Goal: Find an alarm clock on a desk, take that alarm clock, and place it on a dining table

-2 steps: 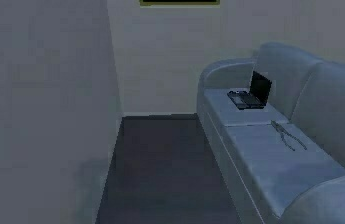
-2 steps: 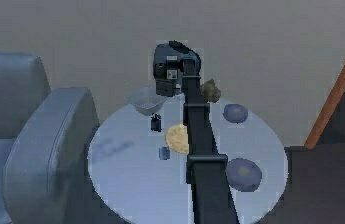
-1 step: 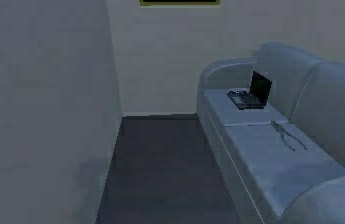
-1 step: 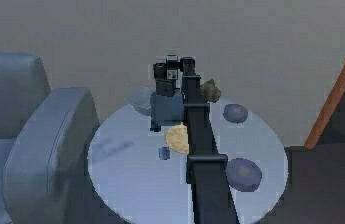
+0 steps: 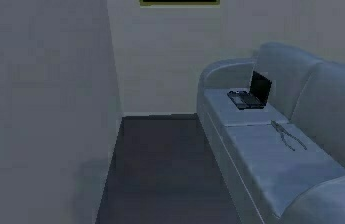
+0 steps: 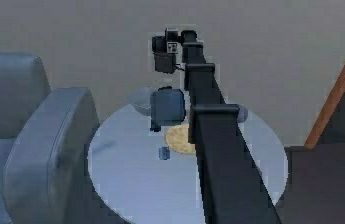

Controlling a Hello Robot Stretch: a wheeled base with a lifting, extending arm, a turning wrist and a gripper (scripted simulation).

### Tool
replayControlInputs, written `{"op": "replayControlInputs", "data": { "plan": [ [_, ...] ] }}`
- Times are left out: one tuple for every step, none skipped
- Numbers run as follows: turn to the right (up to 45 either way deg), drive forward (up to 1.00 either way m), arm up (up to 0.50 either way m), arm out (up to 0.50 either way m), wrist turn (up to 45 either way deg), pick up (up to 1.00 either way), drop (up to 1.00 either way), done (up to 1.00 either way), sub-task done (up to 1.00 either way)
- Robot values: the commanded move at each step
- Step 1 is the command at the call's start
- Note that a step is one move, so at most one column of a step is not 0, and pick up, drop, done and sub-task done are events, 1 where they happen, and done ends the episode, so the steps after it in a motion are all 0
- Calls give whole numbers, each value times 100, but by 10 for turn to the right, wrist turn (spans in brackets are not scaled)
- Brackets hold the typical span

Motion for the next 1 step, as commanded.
{"op": "replayControlInputs", "data": {
  "plan": [
    [0,0,0,-8,0,0,0,0,0]
  ]
}}
